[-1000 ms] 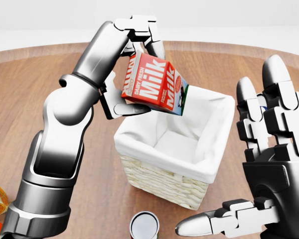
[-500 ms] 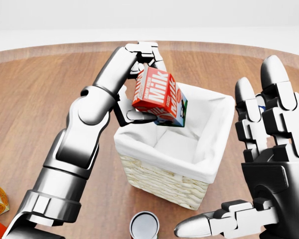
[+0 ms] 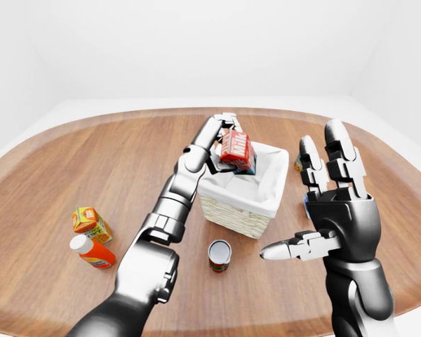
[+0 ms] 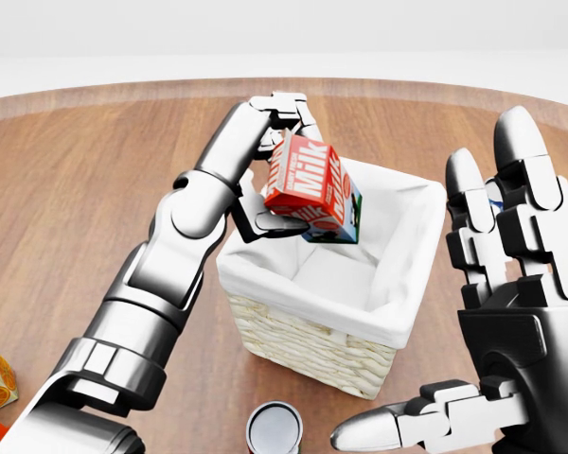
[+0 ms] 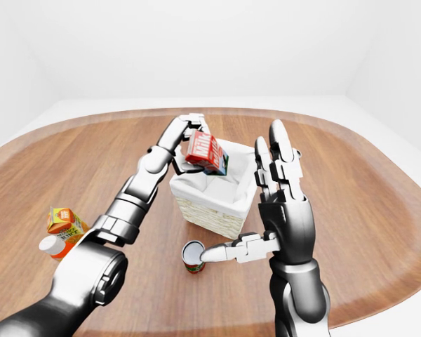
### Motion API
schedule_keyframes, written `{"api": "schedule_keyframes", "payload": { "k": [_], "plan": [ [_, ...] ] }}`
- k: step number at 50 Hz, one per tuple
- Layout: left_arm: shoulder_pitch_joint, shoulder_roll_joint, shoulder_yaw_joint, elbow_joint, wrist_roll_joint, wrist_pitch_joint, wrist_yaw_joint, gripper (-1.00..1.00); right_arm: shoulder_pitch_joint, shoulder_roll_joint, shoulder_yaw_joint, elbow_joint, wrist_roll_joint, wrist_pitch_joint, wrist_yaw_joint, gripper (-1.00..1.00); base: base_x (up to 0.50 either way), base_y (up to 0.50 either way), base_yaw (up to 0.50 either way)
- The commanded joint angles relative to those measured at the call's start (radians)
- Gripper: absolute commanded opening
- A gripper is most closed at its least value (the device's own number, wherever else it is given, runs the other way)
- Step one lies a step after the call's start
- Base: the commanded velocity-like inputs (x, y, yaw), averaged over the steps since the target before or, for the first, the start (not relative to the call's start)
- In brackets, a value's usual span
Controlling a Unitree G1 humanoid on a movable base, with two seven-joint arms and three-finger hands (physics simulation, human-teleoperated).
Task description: Pick the milk and place it in the basket.
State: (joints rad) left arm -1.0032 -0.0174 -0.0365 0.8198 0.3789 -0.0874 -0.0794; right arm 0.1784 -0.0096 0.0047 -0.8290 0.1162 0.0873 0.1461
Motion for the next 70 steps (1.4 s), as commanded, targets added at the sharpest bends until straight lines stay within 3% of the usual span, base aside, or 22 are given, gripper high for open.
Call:
{"api": "schedule_keyframes", "payload": {
  "k": [1,18,30,70],
  "plan": [
    [-0.028,-0.015,0.009,0.067,-0.084,0.000,0.059,-1.00,0.003,0.000,0.002,-0.004,-0.001,0.000,-0.001,1.00,0.00,0.00,0.00],
    [-0.066,-0.040,0.001,0.235,-0.018,0.000,0.127,-1.00,0.004,0.000,0.003,-0.005,0.003,0.000,0.001,1.00,0.00,0.00,0.00],
    [-0.091,-0.052,0.016,0.281,-0.022,0.000,0.161,-1.00,0.005,-0.001,0.003,-0.002,0.005,0.000,0.004,1.00,0.00,0.00,0.00],
    [-0.083,-0.071,0.010,0.351,0.001,0.000,0.171,-1.00,0.009,-0.002,0.014,-0.006,0.000,0.000,0.004,1.00,0.00,0.00,0.00]
  ]
}}
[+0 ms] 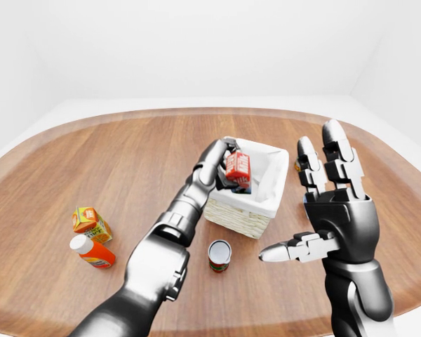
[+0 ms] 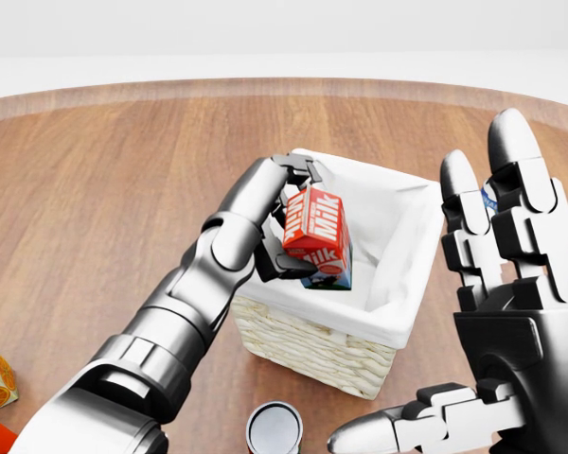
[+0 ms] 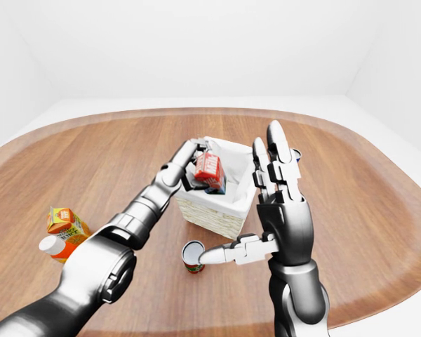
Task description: Pick the milk and place it in the basket.
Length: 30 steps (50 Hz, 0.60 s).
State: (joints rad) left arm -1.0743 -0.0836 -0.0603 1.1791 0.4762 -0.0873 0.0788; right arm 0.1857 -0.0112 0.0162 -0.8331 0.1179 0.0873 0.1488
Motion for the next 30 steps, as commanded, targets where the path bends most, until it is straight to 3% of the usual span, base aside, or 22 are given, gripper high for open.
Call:
{"api": "schedule_keyframes", "payload": {
  "k": [1,2,3,30],
  "plan": [
    [-0.009,-0.006,0.032,-0.007,-0.094,0.000,0.010,-0.68,0.001,-0.001,0.002,-0.002,-0.001,0.000,0.001,1.00,0.00,0.00,0.00],
    [-0.007,-0.007,0.032,-0.007,-0.092,0.000,0.013,-0.26,0.001,-0.001,0.002,0.002,-0.002,0.000,0.001,1.00,0.00,0.00,0.00],
    [-0.007,-0.007,0.034,-0.008,-0.094,0.000,0.010,1.00,0.002,0.000,0.002,0.005,-0.002,0.000,0.002,1.00,0.00,0.00,0.00],
    [0.004,-0.002,0.047,-0.100,-0.170,0.000,0.000,1.00,0.003,0.000,0.002,0.006,-0.002,0.000,0.002,1.00,0.00,0.00,0.00]
  ]
}}
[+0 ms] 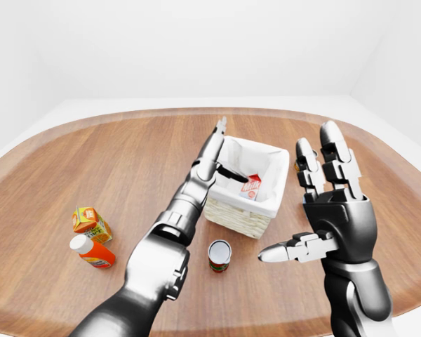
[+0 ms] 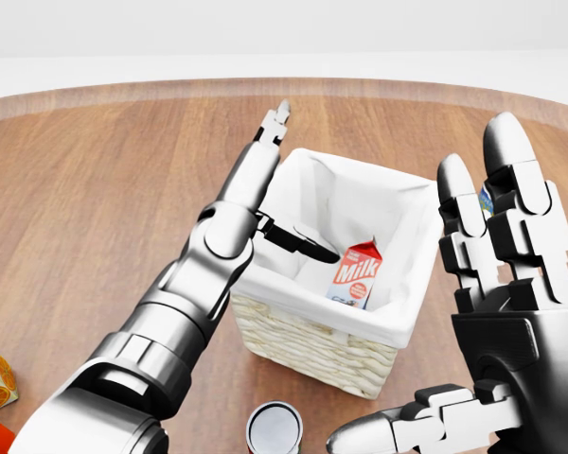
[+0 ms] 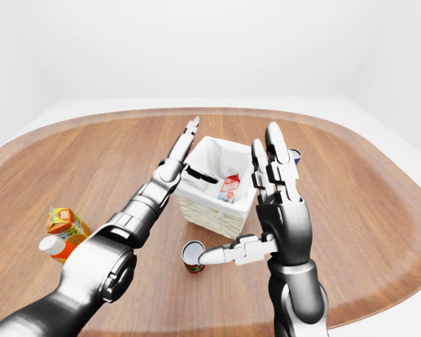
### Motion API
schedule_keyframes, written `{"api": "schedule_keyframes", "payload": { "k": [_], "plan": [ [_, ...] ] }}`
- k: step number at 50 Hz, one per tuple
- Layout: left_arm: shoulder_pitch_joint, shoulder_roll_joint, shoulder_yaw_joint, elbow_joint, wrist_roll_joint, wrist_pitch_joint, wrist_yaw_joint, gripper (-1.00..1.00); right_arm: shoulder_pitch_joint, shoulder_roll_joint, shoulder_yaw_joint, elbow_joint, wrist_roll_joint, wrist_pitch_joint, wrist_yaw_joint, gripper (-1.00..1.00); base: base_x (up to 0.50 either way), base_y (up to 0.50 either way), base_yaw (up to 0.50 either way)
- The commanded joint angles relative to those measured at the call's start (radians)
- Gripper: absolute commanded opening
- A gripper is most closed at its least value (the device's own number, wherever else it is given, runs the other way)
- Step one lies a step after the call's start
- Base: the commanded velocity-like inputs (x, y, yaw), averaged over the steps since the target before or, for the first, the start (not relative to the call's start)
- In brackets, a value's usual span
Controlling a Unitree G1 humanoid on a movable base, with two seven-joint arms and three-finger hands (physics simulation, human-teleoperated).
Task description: Pick the milk and place it in the basket.
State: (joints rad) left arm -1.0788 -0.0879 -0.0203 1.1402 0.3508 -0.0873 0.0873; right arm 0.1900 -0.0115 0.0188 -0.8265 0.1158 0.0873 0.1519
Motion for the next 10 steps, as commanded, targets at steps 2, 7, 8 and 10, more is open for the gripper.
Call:
{"api": "schedule_keyframes", "payload": {
  "k": [2,7,8,10],
  "plan": [
    [0.024,0.002,0.004,-0.103,-0.058,0.000,-0.018,1.00,-0.001,0.000,0.001,0.007,-0.002,0.000,-0.001,1.00,0.00,0.00,0.00],
    [0.078,0.011,0.007,-0.248,-0.111,0.000,-0.050,1.00,0.000,0.000,0.002,0.005,-0.002,0.000,-0.001,1.00,0.00,0.00,0.00],
    [0.081,0.012,0.004,-0.257,-0.113,0.000,-0.051,1.00,0.000,0.000,0.002,0.005,-0.002,0.000,-0.001,1.00,0.00,0.00,0.00],
    [0.110,0.021,0.011,-0.374,-0.147,0.000,-0.066,1.00,0.000,0.000,0.004,0.004,-0.003,0.000,-0.002,1.00,0.00,0.00,0.00]
  ]
}}
